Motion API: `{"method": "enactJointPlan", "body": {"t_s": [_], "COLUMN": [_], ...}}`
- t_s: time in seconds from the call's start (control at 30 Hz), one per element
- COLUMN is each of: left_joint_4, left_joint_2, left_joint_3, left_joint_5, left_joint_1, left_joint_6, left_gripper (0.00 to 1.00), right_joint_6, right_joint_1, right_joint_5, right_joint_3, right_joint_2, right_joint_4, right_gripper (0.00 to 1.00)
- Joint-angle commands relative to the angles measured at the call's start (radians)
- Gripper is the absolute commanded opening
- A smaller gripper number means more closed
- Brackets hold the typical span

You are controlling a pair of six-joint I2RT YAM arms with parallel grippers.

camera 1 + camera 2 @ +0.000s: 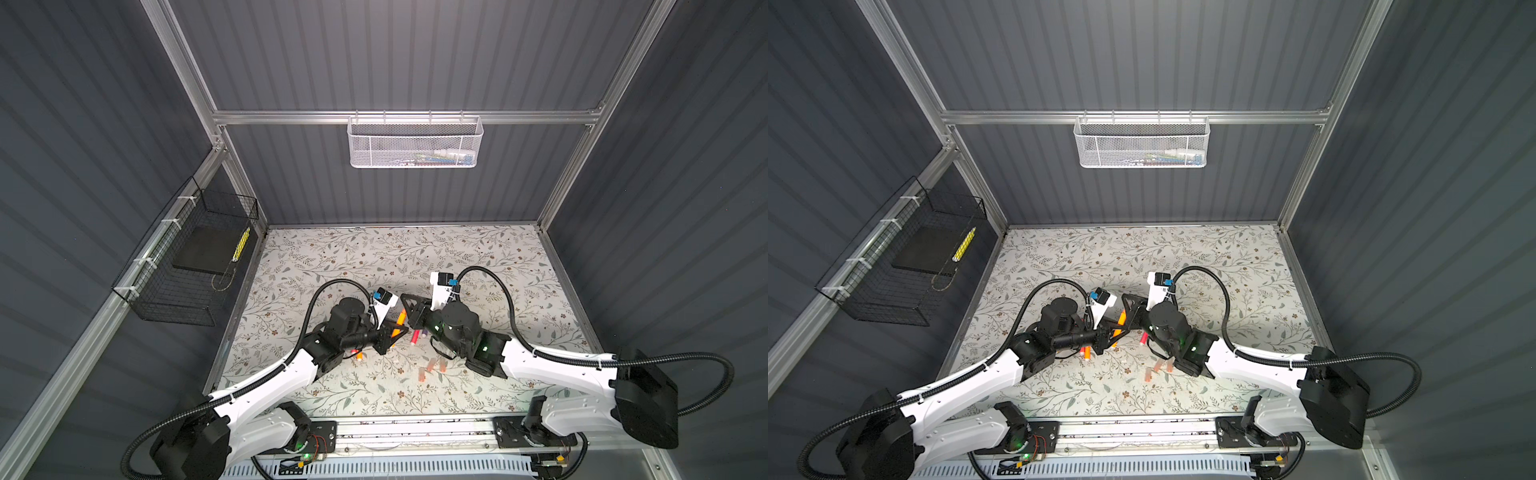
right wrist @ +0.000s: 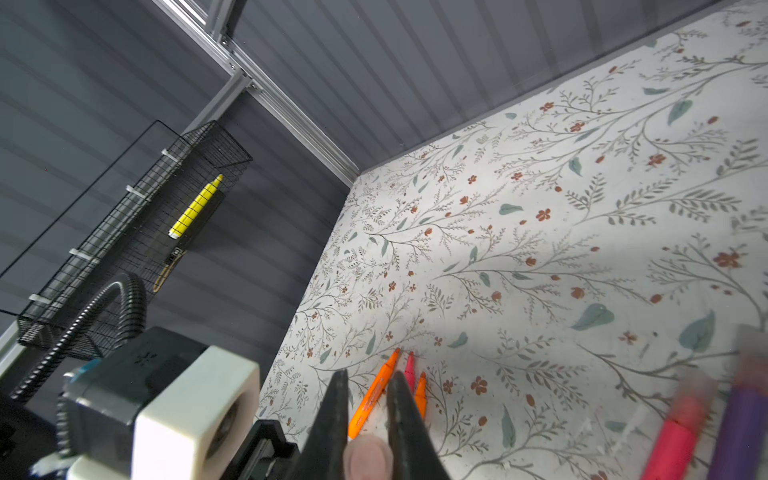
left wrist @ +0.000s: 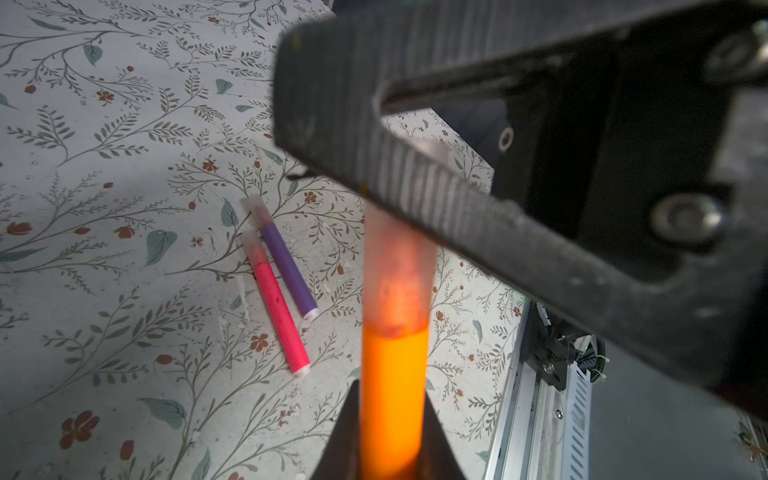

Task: Insert the pens into the pen caps
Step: 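Lower the capped orange marker with the left gripper while the right gripper withdraws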

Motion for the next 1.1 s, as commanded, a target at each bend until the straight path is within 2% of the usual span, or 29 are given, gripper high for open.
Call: {"method": "enactJointPlan", "body": {"t_s": [0.0, 0.13, 0.3, 0.57, 0.8, 1.07], "left_joint_4": [0.182, 0.188, 0.162, 0.037, -0.042, -0.088], "left_joint_2": [0.074, 0.192, 0.260, 0.375, 0.422, 0.484], "left_joint_3": [-0.012, -0.044, -0.036, 0.039, 0.074, 0.145], "left_joint_5": [-0.294, -0.298, -0.275, -0.207, -0.245, -0.292], "left_joint_1": [0.088, 0.089, 0.089, 0.085, 0.047, -0.014], "left_joint_6": [-0.111, -0.171, -0.247, -0.352, -0.371, -0.353], "left_gripper": [0.00, 0.00, 0.00, 0.00, 0.00, 0.00], "right_joint_6": [0.009, 0.042, 0.044, -0.039, -0.109, -0.207], "right_joint_1": [0.068, -0.027, -0.129, -0.297, -0.517, -0.687], "right_joint_5": [-0.067, -0.066, -0.042, 0.040, 0.040, 0.147], "right_joint_3": [-0.036, -0.093, -0.168, -0.184, -0.195, -0.253], "right_joint_2": [-0.044, -0.109, -0.208, -0.326, -0.404, -0.392], "right_joint_4": [-0.267, -0.312, -0.343, -0.435, -0.479, -0.415], "right_gripper": [0.25, 0.45, 0.58, 0.67, 0.70, 0.73]}}
